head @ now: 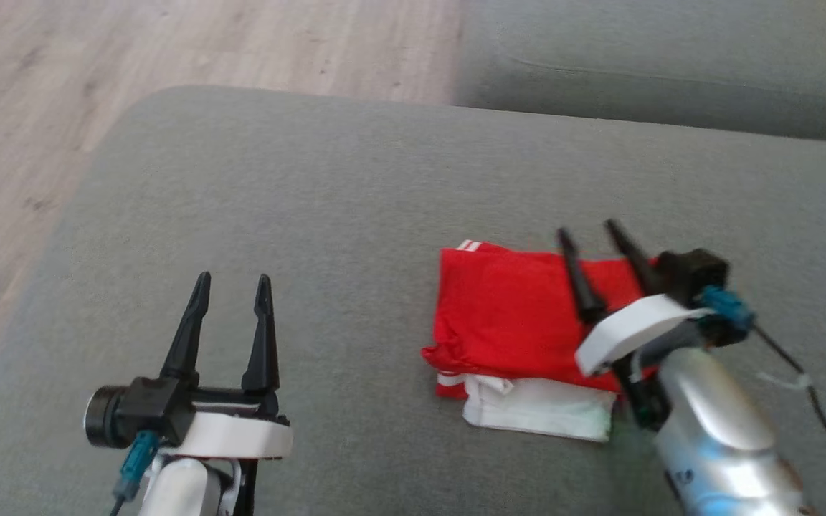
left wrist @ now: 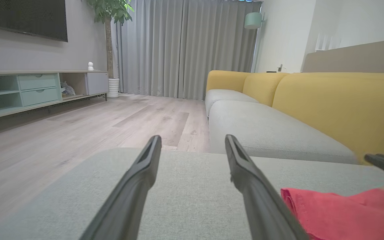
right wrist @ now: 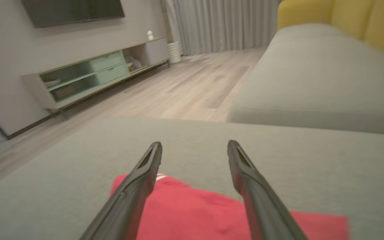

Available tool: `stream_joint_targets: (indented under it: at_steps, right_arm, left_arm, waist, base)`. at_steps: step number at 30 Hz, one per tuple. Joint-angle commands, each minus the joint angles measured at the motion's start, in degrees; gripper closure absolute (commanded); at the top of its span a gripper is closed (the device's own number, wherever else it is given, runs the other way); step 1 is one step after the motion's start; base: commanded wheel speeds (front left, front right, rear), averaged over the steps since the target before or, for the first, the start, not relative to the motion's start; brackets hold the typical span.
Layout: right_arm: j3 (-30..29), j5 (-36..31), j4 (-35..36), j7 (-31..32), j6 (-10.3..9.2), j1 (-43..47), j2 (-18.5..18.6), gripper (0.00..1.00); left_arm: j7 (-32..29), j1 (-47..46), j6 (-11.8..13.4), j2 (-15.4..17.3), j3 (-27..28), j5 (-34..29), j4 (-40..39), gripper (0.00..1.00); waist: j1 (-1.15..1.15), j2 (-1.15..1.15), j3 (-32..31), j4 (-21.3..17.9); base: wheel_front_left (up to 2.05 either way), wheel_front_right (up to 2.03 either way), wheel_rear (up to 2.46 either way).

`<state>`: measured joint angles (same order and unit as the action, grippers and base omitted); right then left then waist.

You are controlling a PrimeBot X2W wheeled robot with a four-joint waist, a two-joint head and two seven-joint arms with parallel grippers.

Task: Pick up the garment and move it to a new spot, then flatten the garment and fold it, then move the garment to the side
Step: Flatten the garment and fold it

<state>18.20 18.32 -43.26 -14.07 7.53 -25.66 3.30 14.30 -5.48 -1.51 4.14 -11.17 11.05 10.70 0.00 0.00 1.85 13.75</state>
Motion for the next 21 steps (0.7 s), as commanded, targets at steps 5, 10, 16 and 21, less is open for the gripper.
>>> stream_joint_targets:
  at_steps: [5,10,16,21]
  right_arm:
    - [-9.0,-9.7,8.7,-0.9,-0.04,1.5,-0.1,0.00]
    - [-14.7,-16.0,17.1,-0.9,-0.04,7.3,-0.1,0.00]
    - [-17.5,-18.0,24.4,-0.9,-0.04,15.1,-0.4,0.00]
    - [-18.5,-14.7,27.4,-0.9,-0.04,18.9,-0.4,0.00]
  left_arm:
    - [0.7,-2.4,0.5,0.1,2.1,0.2,-0.8,0.00]
    - [0.7,-2.1,1.0,0.0,3.5,0.3,0.0,0.00]
    - [0.7,0.2,0.6,-0.5,5.5,0.1,-0.9,0.00]
    - [0.7,1.5,0.8,-0.9,6.5,0.7,0.0,0.00]
  waist:
    - [0.00,0.00,0.1,-5.4]
    - [0.00,0.00,0.0,-9.2]
    - [0.00,0.00,-0.7,-13.6]
    - [0.00,0.00,-0.9,-15.1]
  base:
    - [0.00,0.00,0.00]
    - [0.00,0.00,0.00]
    - [0.00,0.00,0.00]
    - [0.00,0.00,0.00]
